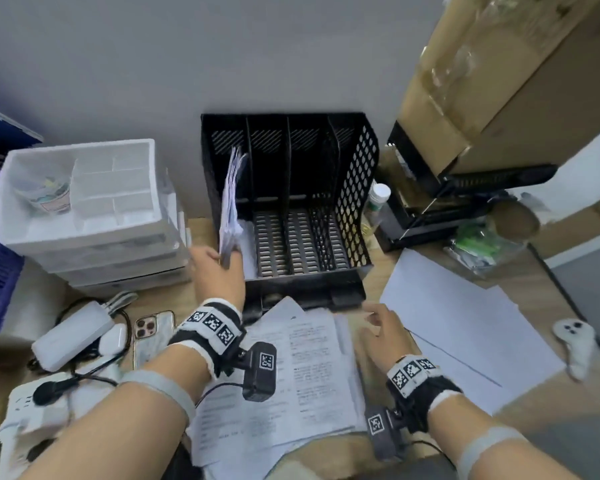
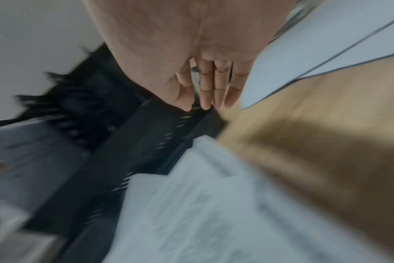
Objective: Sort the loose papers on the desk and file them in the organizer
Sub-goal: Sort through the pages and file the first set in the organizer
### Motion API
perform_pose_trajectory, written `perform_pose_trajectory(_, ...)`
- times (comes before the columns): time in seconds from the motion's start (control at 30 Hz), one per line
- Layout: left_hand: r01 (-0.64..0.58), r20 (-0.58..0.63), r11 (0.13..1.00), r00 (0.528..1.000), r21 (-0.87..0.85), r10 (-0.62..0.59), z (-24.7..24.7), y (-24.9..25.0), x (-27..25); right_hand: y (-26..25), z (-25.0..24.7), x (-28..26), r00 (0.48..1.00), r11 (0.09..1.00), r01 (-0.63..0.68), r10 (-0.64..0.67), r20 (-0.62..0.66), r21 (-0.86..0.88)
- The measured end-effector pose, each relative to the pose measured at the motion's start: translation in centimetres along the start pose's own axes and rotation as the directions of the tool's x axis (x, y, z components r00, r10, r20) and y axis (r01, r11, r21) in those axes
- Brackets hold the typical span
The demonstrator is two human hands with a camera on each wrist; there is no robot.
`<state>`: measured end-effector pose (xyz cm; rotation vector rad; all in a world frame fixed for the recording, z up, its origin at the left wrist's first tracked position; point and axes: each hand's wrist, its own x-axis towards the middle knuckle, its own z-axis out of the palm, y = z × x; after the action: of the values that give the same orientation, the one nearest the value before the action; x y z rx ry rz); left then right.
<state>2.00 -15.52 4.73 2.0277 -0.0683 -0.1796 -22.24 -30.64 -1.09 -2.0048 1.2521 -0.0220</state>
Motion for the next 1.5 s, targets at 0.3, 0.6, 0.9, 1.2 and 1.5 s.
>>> perform_pose_trajectory(0.3,0.054,0.615,0.997,0.784,0.059,-0.079,9.8,0.6,-11.8,16.3,-7.7,1.3,0.905,0.775,-0.306,0.417,0.083,-0.552)
perform_pose_trajectory(0.6,0.081,0.734,0.943,0.607,0.322,-0.303,14.5,-2.2,-19.3,18.4,-8.3,1.0,0.961,0.628,-0.137,0.272,0.051,-0.766)
perform_pose_trajectory(0.9,0.114,0.711,0.930,0.614,0.350,-0.343,14.2,-2.5,-19.8,17.1,-12.3,0.8,0.999,0.910,-0.026,0.033,0.010,-0.414)
perform_pose_trajectory(1.2,0.278,0.710,0.954,0.650,0.109,-0.270,12.3,-1.7,-18.2,11.9,-17.4,-2.2,0.971,0.627,-0.130,-0.078,0.227,0.769)
perform_pose_trajectory(1.5,0.477,0.792,0.864,0.460,0.160,-0.400,9.9,-3.3,-17.9,17.1,-13.2,0.9,0.942,0.752,-0.336,0.254,0.221,0.568)
